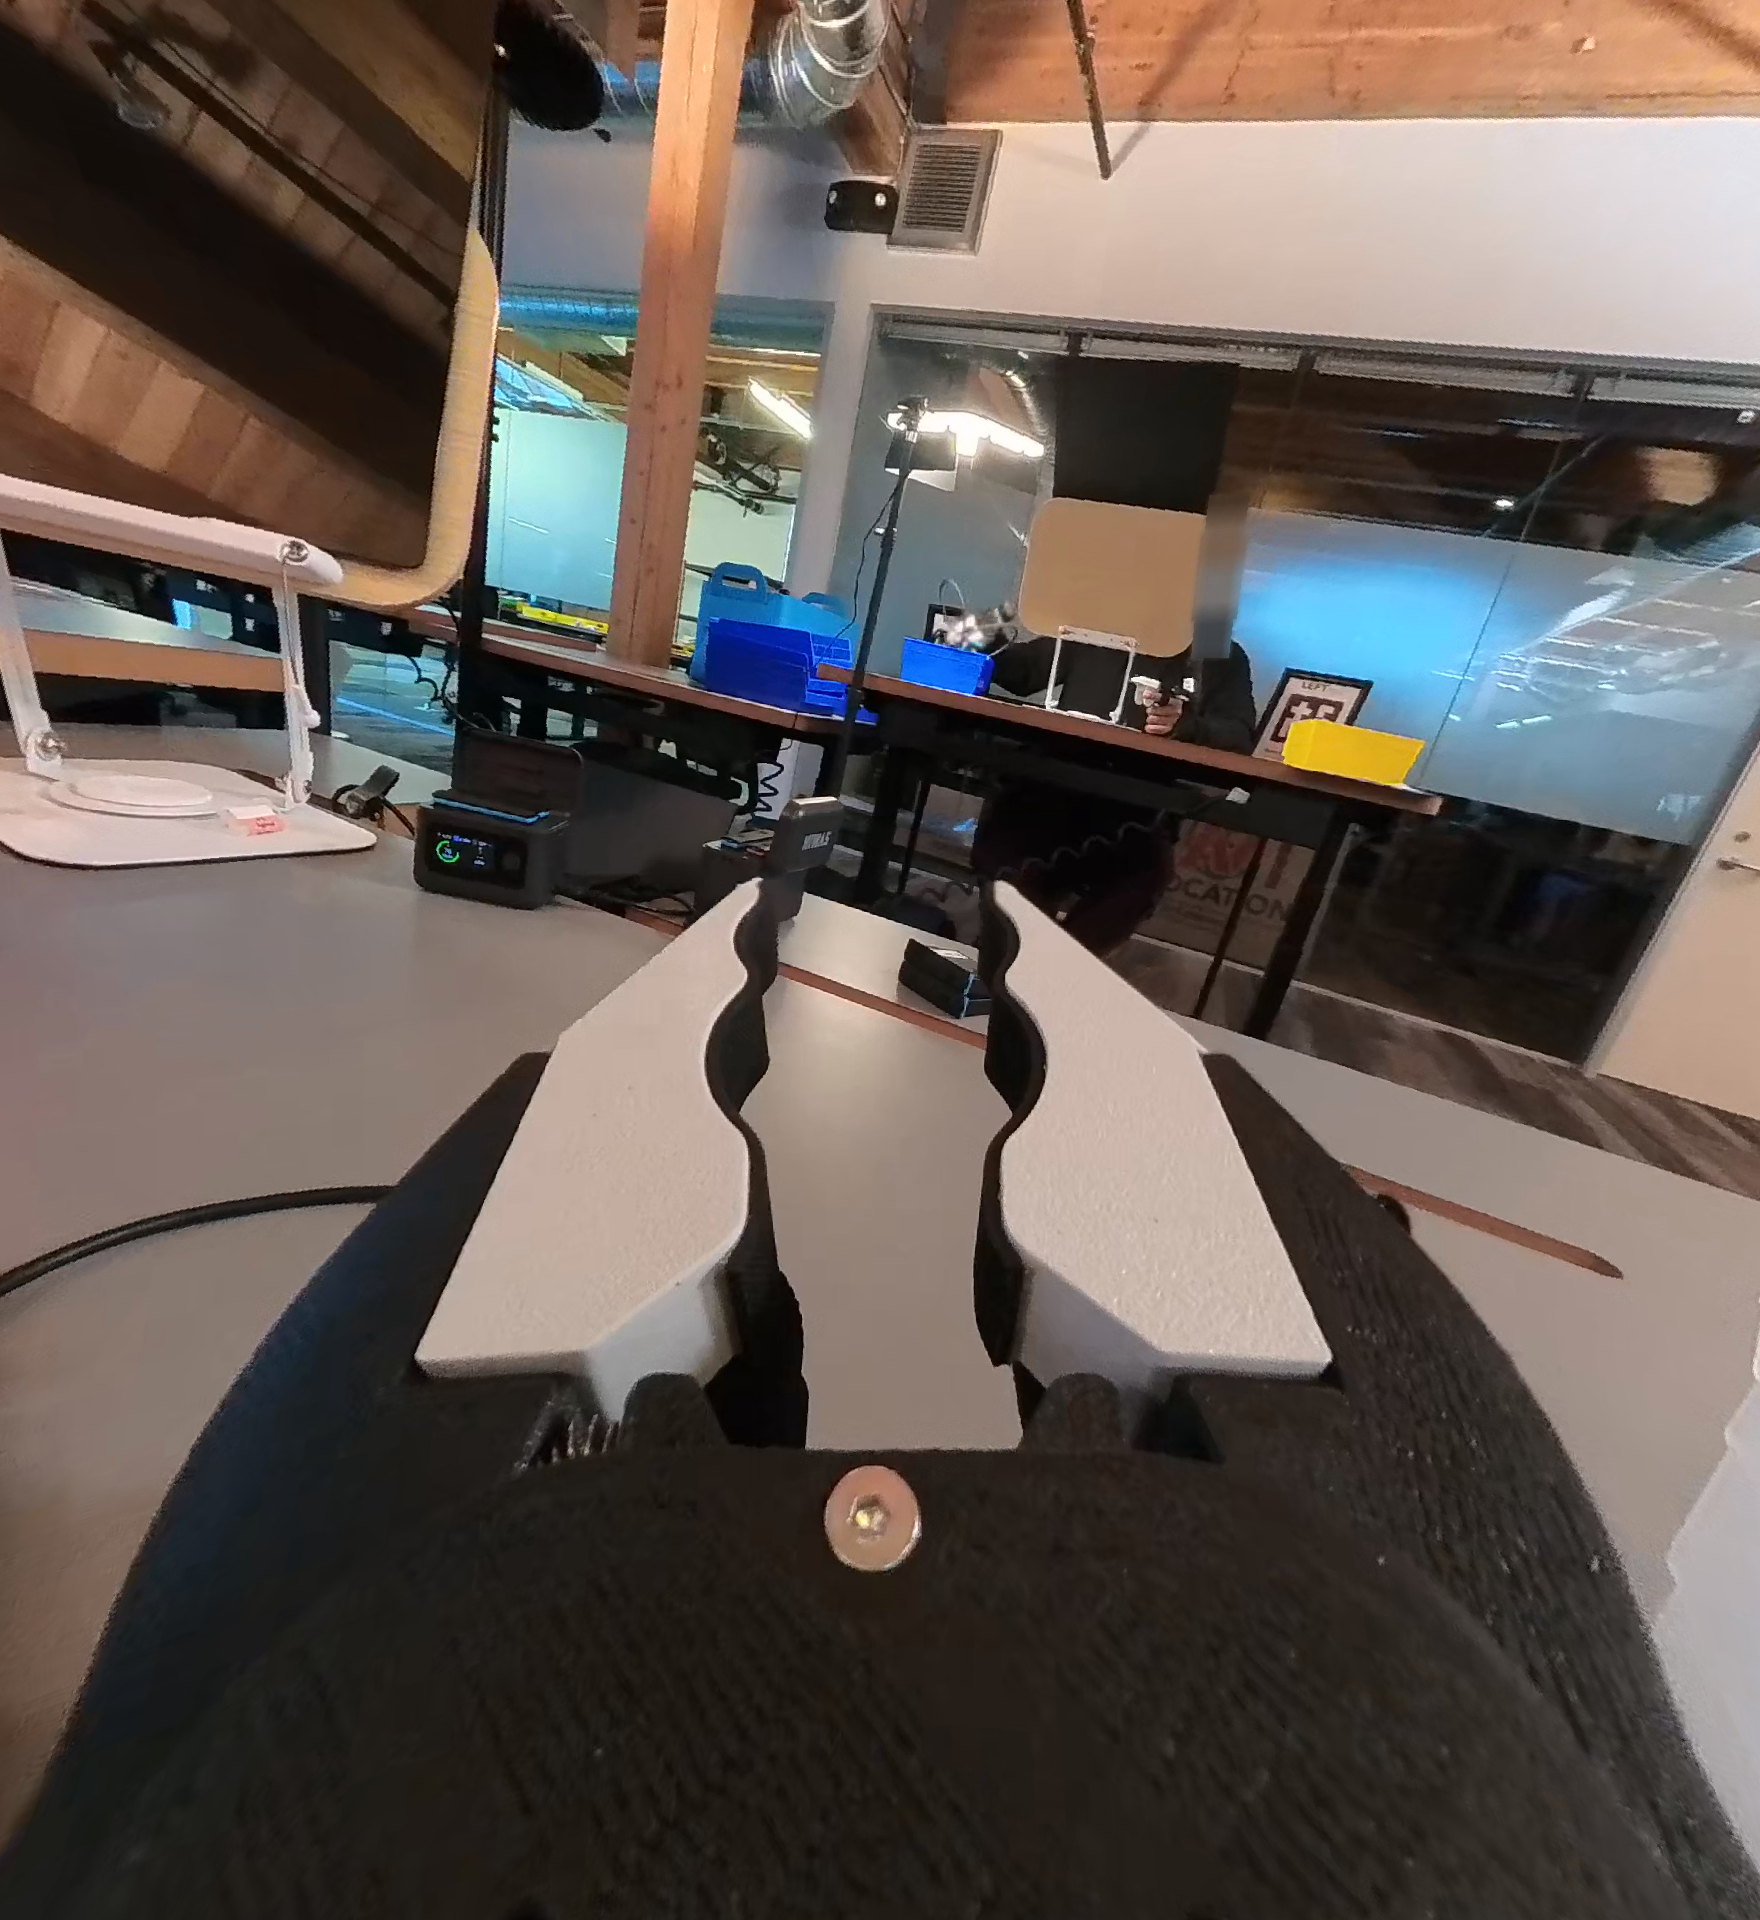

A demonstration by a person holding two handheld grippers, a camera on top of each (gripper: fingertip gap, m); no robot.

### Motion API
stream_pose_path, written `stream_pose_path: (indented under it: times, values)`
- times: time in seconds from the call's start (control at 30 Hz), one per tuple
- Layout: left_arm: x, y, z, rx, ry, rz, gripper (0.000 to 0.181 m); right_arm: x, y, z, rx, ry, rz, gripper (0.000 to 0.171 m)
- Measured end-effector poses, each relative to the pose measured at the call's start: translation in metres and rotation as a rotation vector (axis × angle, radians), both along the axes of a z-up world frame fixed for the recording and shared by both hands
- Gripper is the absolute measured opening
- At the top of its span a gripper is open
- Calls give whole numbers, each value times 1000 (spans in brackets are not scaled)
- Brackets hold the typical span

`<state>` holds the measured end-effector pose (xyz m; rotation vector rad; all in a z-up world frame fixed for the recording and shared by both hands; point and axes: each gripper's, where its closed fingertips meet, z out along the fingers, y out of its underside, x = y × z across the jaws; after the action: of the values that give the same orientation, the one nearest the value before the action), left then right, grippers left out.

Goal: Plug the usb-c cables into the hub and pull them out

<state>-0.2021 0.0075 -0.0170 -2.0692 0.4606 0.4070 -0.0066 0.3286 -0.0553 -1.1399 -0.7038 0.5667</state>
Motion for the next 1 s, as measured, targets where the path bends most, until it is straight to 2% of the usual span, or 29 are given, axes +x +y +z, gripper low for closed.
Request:
stream_pose_path:
  times: [0.07,0.17,0.33,0.53,0.63,0.7,0.73,0.77,0.83,0.93,1.0]
  values:
    - [-36,-16,-36,-250,95,10,55,0,0,0,-3,1,0,37]
    - [-53,-38,-86,-565,144,-117,54,1,1,0,-6,5,0,37]
    - [-57,-55,-130,-852,140,-274,45,0,2,-2,-20,3,5,37]
    - [-70,-75,-163,-1139,142,-346,37,-1,2,-5,-28,-10,9,38]
    - [-90,-80,-172,-1230,267,-331,33,-1,3,-5,-31,-13,9,38]
    - [-91,-79,-172,-1231,310,-346,30,-1,4,-5,-33,-13,8,38]
    - [-90,-79,-172,-1237,319,-346,26,-1,4,-5,-34,-12,7,38]
    - [-89,-79,-172,-1230,329,-348,15,0,4,-5,-35,-12,7,38]
    - [-90,-79,-171,-1201,352,-346,9,0,5,-6,-38,-11,7,38]
    - [-95,-76,-154,-1134,384,-288,5,0,5,-6,-38,-10,4,38]
    - [-100,-66,-125,-1034,426,-172,5,0,5,-5,-34,-10,2,38]
